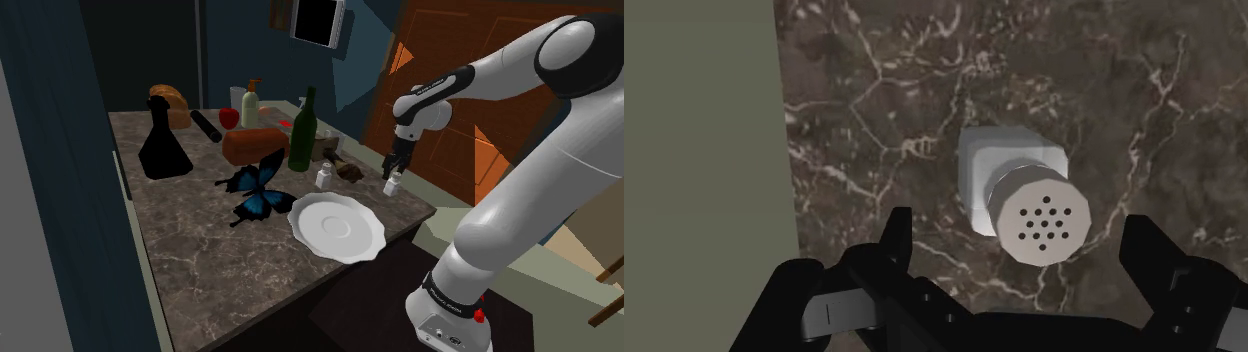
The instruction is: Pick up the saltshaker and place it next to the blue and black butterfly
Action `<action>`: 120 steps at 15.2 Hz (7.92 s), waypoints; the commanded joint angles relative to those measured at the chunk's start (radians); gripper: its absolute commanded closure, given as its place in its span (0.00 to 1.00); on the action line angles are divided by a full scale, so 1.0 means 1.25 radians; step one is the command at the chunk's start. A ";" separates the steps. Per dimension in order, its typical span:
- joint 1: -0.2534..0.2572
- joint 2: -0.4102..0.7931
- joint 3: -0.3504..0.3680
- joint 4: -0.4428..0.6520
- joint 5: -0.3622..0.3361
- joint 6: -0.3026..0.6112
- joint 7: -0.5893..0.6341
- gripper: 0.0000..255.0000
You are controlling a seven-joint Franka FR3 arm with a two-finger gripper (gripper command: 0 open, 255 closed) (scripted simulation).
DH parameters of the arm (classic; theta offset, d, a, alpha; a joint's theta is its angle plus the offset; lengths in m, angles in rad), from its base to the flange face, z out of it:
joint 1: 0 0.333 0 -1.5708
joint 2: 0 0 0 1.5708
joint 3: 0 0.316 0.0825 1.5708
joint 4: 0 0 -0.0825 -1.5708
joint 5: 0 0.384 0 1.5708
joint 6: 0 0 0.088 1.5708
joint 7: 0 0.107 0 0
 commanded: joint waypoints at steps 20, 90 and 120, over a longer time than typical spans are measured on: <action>-0.002 -0.013 0.002 -0.003 -0.007 -0.008 0.006 1.00; 0.194 -0.015 0.409 0.430 0.135 -0.411 0.556 1.00; 0.377 0.494 0.556 0.995 0.117 -0.426 0.882 1.00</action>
